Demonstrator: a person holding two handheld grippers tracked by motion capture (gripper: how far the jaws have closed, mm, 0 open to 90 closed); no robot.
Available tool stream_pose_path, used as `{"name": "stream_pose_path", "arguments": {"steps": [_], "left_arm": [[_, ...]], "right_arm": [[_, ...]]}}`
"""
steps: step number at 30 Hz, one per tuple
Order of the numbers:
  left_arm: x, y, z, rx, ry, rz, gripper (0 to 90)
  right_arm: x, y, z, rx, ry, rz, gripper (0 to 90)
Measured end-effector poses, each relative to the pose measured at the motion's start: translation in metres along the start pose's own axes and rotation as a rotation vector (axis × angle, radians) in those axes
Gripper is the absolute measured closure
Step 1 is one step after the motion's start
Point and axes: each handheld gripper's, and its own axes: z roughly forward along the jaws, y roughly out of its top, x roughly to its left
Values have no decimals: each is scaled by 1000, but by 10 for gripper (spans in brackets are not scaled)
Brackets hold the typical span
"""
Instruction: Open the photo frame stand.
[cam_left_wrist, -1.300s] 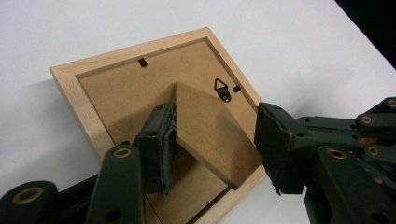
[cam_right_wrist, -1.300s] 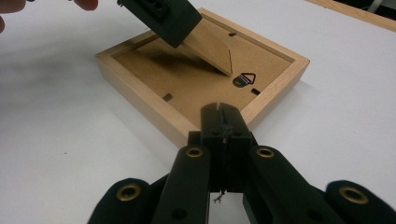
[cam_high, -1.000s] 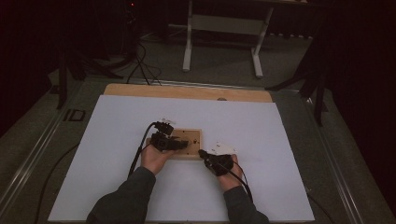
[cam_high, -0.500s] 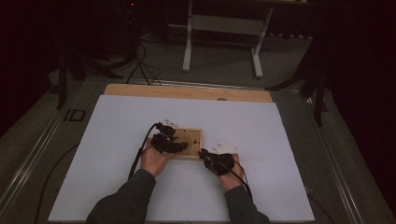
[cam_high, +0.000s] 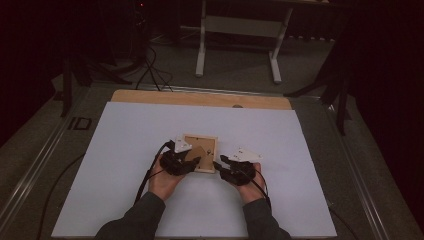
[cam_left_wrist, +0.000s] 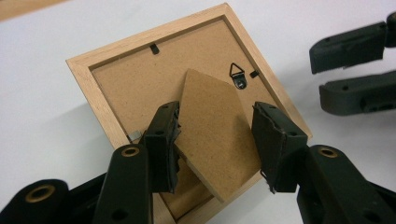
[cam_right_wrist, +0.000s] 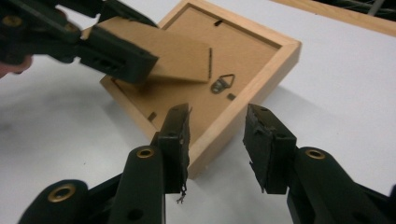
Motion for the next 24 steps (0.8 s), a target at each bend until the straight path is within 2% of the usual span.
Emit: {"name": "stream_pose_path", "arguments": {"steps": [5, 12, 16, 18, 23, 24], "left_arm": [[-2, -8, -6, -28, 22, 10, 536], [-9, -15, -11, -55, 55, 65, 535], [-11, -18, -11, -73, 62, 72, 535], [-12, -23, -12, -88, 67, 89, 535], [-15, -29, -16, -114, 78, 124, 535], [-15, -30, -16, -121, 81, 126, 535]], "right_arm": [[-5, 5, -4, -17, 4, 26, 587], [-13, 17, -7, -32, 15, 44, 570], [-15, 25, -3, -24, 9, 38, 569], [-16, 32, 3, -7, 11, 30, 566], [-19, 39, 16, 21, 27, 50, 544], [-21, 41, 21, 36, 34, 71, 522]]}}
